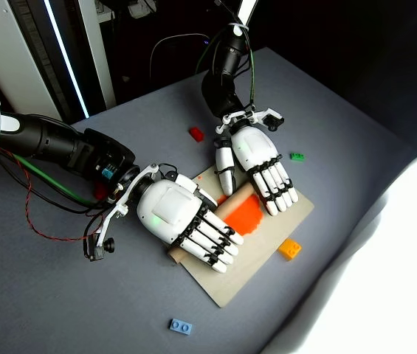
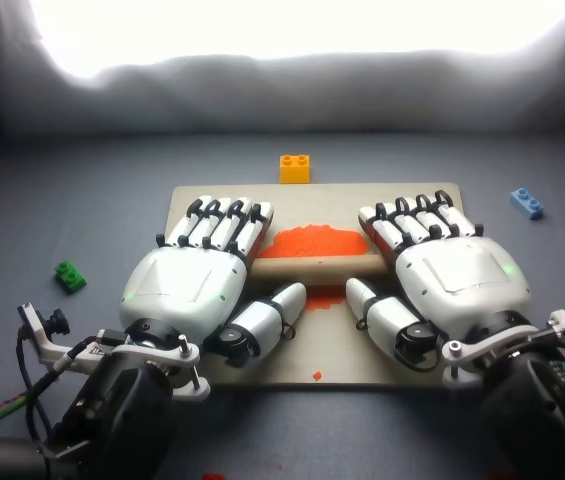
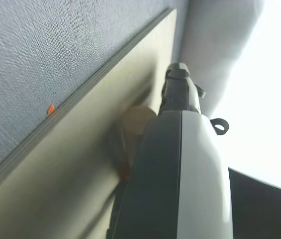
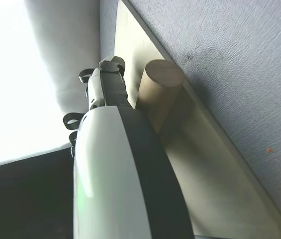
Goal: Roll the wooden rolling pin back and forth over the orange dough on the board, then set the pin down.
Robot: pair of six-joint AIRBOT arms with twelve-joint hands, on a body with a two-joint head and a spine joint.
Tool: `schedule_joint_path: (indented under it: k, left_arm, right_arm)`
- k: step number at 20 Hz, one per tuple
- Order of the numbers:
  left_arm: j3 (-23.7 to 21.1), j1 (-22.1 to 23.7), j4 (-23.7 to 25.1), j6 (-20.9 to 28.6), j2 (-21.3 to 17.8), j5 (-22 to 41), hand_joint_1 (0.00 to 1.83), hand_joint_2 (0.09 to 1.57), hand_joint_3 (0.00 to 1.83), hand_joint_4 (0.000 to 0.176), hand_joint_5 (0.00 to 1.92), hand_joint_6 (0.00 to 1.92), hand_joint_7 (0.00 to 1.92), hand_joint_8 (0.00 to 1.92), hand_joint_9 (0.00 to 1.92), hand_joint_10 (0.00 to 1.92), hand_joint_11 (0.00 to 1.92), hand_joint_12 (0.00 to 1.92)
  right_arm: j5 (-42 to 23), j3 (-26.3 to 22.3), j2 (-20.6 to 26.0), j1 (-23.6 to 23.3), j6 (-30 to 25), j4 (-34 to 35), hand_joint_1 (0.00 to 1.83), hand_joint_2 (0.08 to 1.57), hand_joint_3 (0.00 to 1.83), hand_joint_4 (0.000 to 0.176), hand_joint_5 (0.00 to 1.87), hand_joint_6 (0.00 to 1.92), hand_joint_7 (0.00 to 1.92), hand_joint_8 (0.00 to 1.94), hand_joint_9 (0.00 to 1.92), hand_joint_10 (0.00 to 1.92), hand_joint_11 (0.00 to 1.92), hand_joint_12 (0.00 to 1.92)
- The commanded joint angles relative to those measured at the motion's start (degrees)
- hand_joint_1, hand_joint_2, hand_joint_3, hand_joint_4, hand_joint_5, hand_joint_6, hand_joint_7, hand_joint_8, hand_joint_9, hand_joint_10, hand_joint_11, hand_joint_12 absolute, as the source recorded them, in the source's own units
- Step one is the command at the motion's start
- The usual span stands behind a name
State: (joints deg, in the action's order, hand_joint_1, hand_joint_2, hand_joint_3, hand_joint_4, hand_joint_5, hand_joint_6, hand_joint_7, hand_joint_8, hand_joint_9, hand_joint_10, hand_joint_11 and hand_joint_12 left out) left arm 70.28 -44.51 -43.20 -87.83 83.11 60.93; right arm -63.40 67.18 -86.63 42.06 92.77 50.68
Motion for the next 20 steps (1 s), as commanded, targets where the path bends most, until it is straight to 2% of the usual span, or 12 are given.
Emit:
schedule_joint_path:
  k: [1,2,3,7,9,11,15,17,20]
  left_arm:
    - [0.61,0.29,2.03,-0.40,0.08,3.88,0.00,1.47,0.01,0.000,0.01,0.00,0.00,0.00,0.00,0.00,0.00,0.00]
    - [0.76,0.35,2.04,-0.40,0.08,3.77,0.00,1.47,0.02,0.000,0.02,0.01,0.01,0.00,0.00,0.00,0.00,0.00]
    - [0.91,0.39,2.04,-0.40,0.08,3.58,0.00,1.47,0.01,0.000,0.00,0.00,0.00,0.00,0.00,0.00,0.00,0.00]
    - [1.73,0.86,2.04,-0.40,0.12,2.75,0.00,1.47,0.01,0.000,0.00,0.00,0.00,0.00,0.00,0.00,0.00,0.00]
    - [2.18,1.20,2.04,-0.40,0.19,2.30,0.00,1.47,0.01,0.000,0.00,0.00,0.00,0.00,0.00,0.00,0.00,0.00]
    - [2.85,1.66,2.04,-0.40,0.41,1.88,0.00,1.47,0.01,0.000,0.00,0.00,0.00,0.00,0.00,0.00,0.00,0.00]
    - [3.75,2.04,2.04,-0.40,0.82,0.90,0.00,1.47,0.01,0.000,0.00,0.00,0.00,0.00,0.00,0.00,0.00,0.00]
    - [4.11,2.13,2.03,-0.40,0.86,0.34,0.00,1.47,0.01,0.000,0.00,0.00,0.00,0.00,0.00,0.00,0.00,0.00]
    - [4.63,2.31,2.01,-0.40,0.88,-0.21,0.00,1.47,0.01,0.000,0.00,0.00,0.00,0.00,0.00,0.00,0.00,0.00]
  right_arm:
    - [-5.10,0.21,0.22,-0.90,-0.58,-3.89,0.00,1.53,0.00,0.000,0.15,0.00,0.15,0.01,0.12,0.01,0.00,0.25]
    - [-4.96,0.35,0.22,-0.94,-0.97,-3.89,0.00,1.54,0.00,0.000,0.13,0.01,0.12,0.00,0.09,0.00,0.00,0.12]
    - [-4.89,0.44,0.23,-0.97,-1.18,-3.89,0.00,1.54,0.00,0.000,0.14,0.01,0.12,0.00,0.08,0.00,0.00,0.09]
    - [-4.57,0.82,0.22,-1.17,-1.86,-3.89,0.00,1.54,0.00,0.000,0.14,0.00,0.13,0.00,0.10,0.01,0.00,0.14]
    - [-4.09,1.13,0.22,-1.18,-2.06,-3.89,0.00,1.55,0.00,0.000,0.16,0.01,0.16,0.00,0.13,0.01,0.00,0.24]
    - [-3.93,1.46,0.21,-1.27,-2.38,-3.89,0.00,1.55,0.00,0.000,0.13,0.00,0.14,0.00,0.11,0.00,0.00,0.16]
    - [-3.68,1.97,0.18,-1.60,-3.07,-3.88,0.00,1.55,0.00,0.000,0.14,0.01,0.14,0.00,0.12,0.00,0.00,0.17]
    - [-3.58,2.21,0.18,-1.73,-3.43,-3.88,0.00,1.55,0.00,0.000,0.13,0.00,0.12,0.00,0.09,0.00,0.00,0.08]
    - [-3.08,2.68,0.18,-1.95,-4.35,-3.88,0.00,1.56,0.00,0.000,0.13,0.00,0.10,0.00,0.07,0.00,0.00,0.07]
